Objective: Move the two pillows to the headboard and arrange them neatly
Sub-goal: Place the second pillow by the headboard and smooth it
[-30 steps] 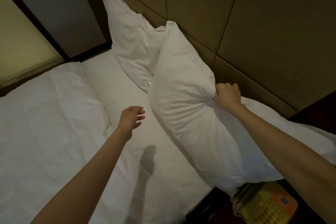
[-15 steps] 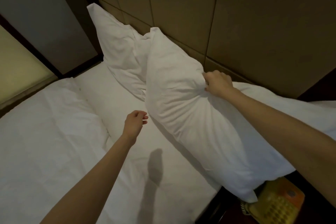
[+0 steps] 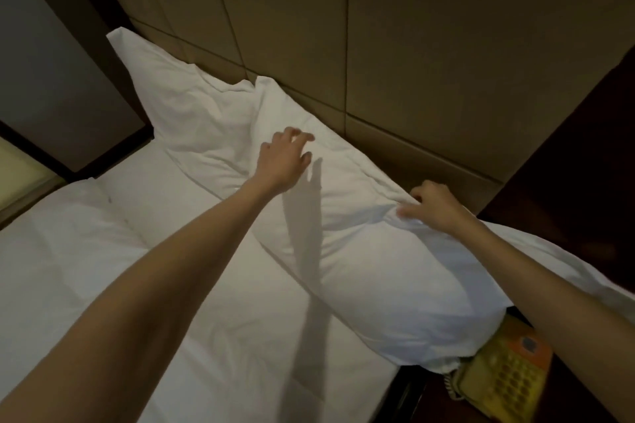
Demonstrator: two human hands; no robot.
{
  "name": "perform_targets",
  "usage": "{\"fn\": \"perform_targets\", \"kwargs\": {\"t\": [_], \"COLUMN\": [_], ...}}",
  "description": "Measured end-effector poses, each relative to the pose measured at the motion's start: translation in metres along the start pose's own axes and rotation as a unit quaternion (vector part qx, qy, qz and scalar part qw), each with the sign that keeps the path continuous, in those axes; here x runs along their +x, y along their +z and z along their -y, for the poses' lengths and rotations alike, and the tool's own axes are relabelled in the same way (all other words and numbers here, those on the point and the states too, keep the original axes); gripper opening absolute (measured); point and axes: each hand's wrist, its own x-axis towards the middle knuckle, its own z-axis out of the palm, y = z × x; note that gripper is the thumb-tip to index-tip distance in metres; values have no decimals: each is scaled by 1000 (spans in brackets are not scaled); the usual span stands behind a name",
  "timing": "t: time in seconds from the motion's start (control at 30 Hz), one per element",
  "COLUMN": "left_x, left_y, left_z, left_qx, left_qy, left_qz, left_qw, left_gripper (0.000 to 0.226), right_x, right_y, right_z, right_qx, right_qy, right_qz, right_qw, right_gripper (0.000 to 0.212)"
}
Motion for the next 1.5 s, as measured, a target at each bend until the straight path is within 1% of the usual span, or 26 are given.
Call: {"fn": "perform_targets", "kwargs": {"t": [0.07,0.13,0.2,0.27,0.3,0.37,0.43,0.5,0.6,0.67,0.73,0.8,0.83,0.9,0.97,1.03,1.07,1.1,1.13,1.17,1.2,1.23,1.27,1.33,1.43,1.5], "left_x": [27,50,64,65,62,53,45,42,40,33,20,9,8,16,26,29,29,27,25,26,30,35,39,45,43,36], "left_y": [2,5,10,16,19,23,20,14,18,32,52,70,74,72,64,61,61,62,64,65,65,62,58,50,46,45], "left_z": [-16,-22,-19,-10,-4,10,24,37,40,35,28,25,24,23,24,27,29,32,35,39,44,49,54,62,64,58], "left_qx": [80,130,207,248,246,250,241,180,106,58,34,53,63,75,86,112,130,144,154,163,166,169,178,201,190,145], "left_qy": [75,93,103,102,92,68,45,11,-43,-89,-121,-114,-105,-101,-94,-6,72,141,170,152,106,57,18,-25,-50,-55], "left_qz": [64,145,206,246,251,223,166,82,-26,-35,12,53,54,29,-7,-25,8,60,124,175,203,214,213,199,184,138], "left_qw": [992,976,951,932,932,940,955,980,993,994,992,991,991,992,992,993,989,978,966,959,959,961,961,959,963,978], "left_gripper": [56,75,82,67,56,41,36,33,26,21,21,24,26,26,28,35,41,48,54,58,62,65,68,70,65,54], "right_x": [-7,-15,-22,-27,-27,-17,-2,12,17,13,6,-2,-5,-8,-10,-16,-19,-22,-25,-28,-32,-32,-33,-32,-30,-27], "right_y": [0,1,3,5,3,-10,-25,-38,-39,-25,-10,-4,-6,-16,-22,-17,-11,-1,10,18,25,30,34,33,27,22], "right_z": [-10,-18,-26,-25,-19,-2,21,38,41,30,13,-5,-11,-17,-16,-9,-7,-9,-14,-22,-32,-42,-50,-55,-47,-34], "right_qx": [-136,-212,-184,-116,-92,-78,-90,-115,-185,-228,-261,-254,-213,-109,-40,-50,-99,-161,-210,-248,-253,-222,-183,-154,-140,-107], "right_qy": [33,51,65,52,38,2,-32,-62,-106,-135,-111,-56,-29,-3,-8,-57,-99,-145,-180,-181,-131,-61,-5,22,-17,-43], "right_qz": [24,36,50,40,25,-12,-52,-119,-218,-216,-154,-114,-119,-171,-229,-285,-311,-305,-253,-174,-93,-38,-11,-19,-46,-62], "right_qw": [990,975,980,991,995,997,994,984,952,940,947,959,969,979,973,955,940,927,927,936,954,972,983,988,989,991], "right_gripper": [40,45,41,32,24,11,17,18,6,15,21,24,27,27,22,15,23,32,40,48,57,64,70,74,63,54]}}
